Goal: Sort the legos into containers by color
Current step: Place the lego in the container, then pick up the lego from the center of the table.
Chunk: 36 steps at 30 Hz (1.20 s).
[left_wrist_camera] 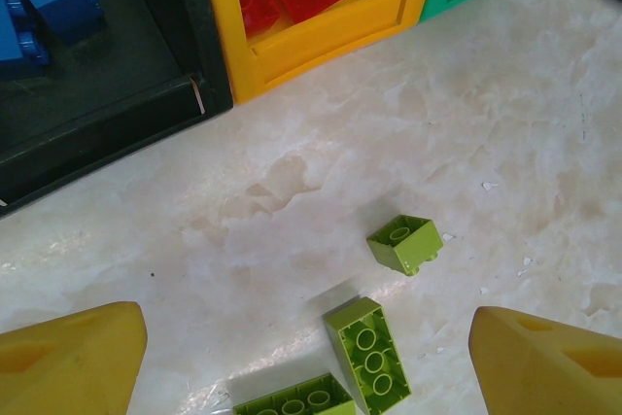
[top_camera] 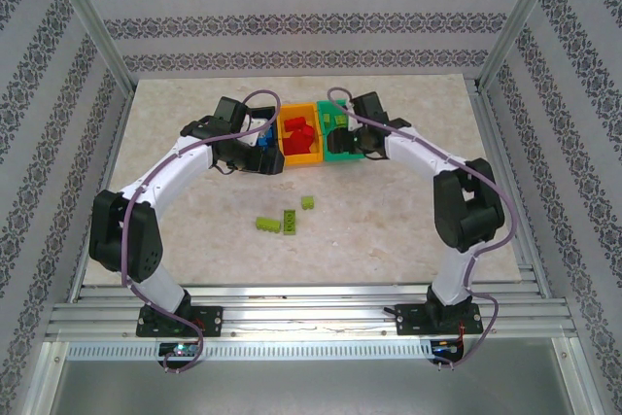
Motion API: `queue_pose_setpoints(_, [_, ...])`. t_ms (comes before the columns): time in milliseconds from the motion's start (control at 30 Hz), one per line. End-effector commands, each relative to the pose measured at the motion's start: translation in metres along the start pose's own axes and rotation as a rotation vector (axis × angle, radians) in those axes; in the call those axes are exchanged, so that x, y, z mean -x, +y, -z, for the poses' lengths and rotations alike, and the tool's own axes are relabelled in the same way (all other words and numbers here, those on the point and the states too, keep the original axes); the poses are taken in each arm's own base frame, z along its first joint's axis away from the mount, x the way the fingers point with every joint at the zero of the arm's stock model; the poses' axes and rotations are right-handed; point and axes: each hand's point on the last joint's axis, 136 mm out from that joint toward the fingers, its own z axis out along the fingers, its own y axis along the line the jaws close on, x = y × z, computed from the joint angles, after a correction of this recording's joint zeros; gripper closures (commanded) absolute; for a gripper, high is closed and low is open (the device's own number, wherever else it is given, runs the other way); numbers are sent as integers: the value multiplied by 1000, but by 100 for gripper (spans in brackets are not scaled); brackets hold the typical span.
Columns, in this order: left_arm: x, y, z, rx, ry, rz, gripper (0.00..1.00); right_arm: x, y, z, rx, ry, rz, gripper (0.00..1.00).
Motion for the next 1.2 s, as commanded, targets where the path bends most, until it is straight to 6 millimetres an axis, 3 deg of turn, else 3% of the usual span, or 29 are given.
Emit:
queue_pose_setpoints(0, [6, -3, 9, -18, -13, 2, 14, -30, 40, 13, 105, 37, 86, 36])
queue_pose_setpoints(133, [6, -2, 10, -14, -16, 2, 13, -76, 64, 4, 142, 122, 139, 36])
queue_pose_setpoints(267, [6, -4, 9, -25, -13, 4, 14, -103, 76, -9, 129, 182, 182, 36])
queue_pose_setpoints(533, [5, -2, 9, -11, -11, 1, 13, -132, 100, -28, 116, 256, 252, 36])
queue_pose_setpoints(667, [5, -2, 9, -14, -12, 0, 13, -140, 98, -37, 63, 286, 284, 37])
queue_pose_setpoints(933, [5, -2, 7, -18, -6, 5, 13, -131, 92, -31, 25, 249, 296, 60])
queue_pose_setpoints(1167, [5, -2, 7, -15, -4, 2, 13, -80, 78, 0, 28, 122, 255, 60])
